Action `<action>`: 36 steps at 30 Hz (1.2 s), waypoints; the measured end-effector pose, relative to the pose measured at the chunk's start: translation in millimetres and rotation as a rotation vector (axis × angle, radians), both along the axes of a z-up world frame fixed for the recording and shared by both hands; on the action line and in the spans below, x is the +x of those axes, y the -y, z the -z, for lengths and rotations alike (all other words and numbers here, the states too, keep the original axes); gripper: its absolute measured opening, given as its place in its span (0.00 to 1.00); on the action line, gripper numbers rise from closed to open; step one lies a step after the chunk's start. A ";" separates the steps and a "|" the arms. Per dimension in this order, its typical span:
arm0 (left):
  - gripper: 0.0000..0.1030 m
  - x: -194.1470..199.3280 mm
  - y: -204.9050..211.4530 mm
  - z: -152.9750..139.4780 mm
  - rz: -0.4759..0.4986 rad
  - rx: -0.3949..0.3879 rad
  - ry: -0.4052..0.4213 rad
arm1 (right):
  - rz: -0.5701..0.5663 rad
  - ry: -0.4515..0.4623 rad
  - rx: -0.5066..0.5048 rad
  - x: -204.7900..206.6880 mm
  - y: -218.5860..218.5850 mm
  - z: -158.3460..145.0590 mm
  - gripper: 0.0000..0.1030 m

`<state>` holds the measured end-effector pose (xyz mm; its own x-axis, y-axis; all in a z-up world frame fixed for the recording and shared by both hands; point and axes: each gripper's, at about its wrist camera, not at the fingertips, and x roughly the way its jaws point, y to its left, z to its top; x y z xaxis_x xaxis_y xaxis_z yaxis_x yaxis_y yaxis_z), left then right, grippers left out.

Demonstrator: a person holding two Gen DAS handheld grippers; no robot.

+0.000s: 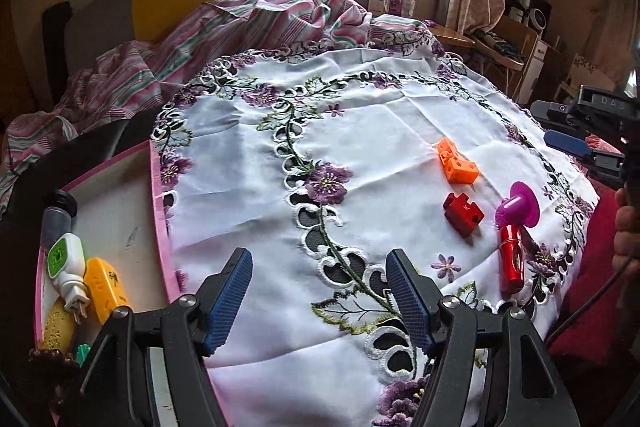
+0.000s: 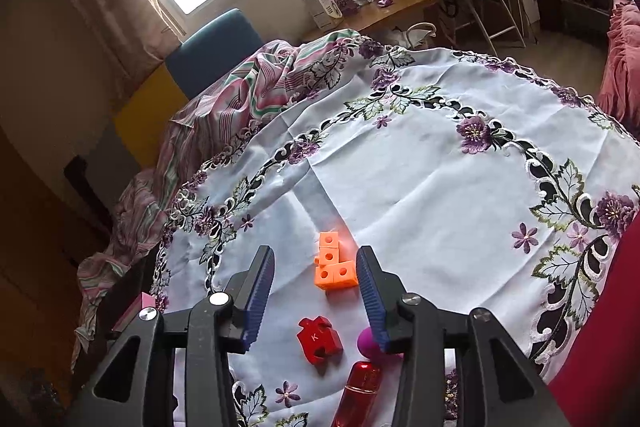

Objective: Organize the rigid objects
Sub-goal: 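Move both tools back over the orange and red pieces on the cloth, then grasp the red K puzzle piece with left tool and lift it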

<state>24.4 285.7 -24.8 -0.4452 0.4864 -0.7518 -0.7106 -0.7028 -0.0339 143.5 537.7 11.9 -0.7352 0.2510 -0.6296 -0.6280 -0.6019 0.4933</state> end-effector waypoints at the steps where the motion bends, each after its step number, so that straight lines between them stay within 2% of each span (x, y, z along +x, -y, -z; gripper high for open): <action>1: 0.68 1.0 -4.0 0.7 0.012 0.000 0.003 | 0.000 -0.001 -0.001 0.3 -0.1 0.0 0.41; 12: 0.67 5.2 -47.5 10.7 0.118 0.012 0.058 | 0.011 -0.015 -0.012 2.5 -1.9 0.6 0.42; 17: 0.67 5.8 -72.4 16.7 0.175 0.028 0.123 | 0.021 -0.030 -0.026 5.7 -4.0 1.6 0.42; 25: 0.51 11.3 -123.1 29.8 0.272 0.013 0.222 | 0.013 -0.043 -0.041 6.2 -4.8 2.8 0.42; 31: 0.51 6.4 -151.1 40.4 0.263 0.006 0.281 | -0.004 -0.042 -0.047 3.3 -3.7 3.6 0.42; 36: 0.51 2.7 -167.8 53.1 0.248 -0.037 0.301 | -0.019 -0.036 -0.046 0.1 -2.1 3.9 0.42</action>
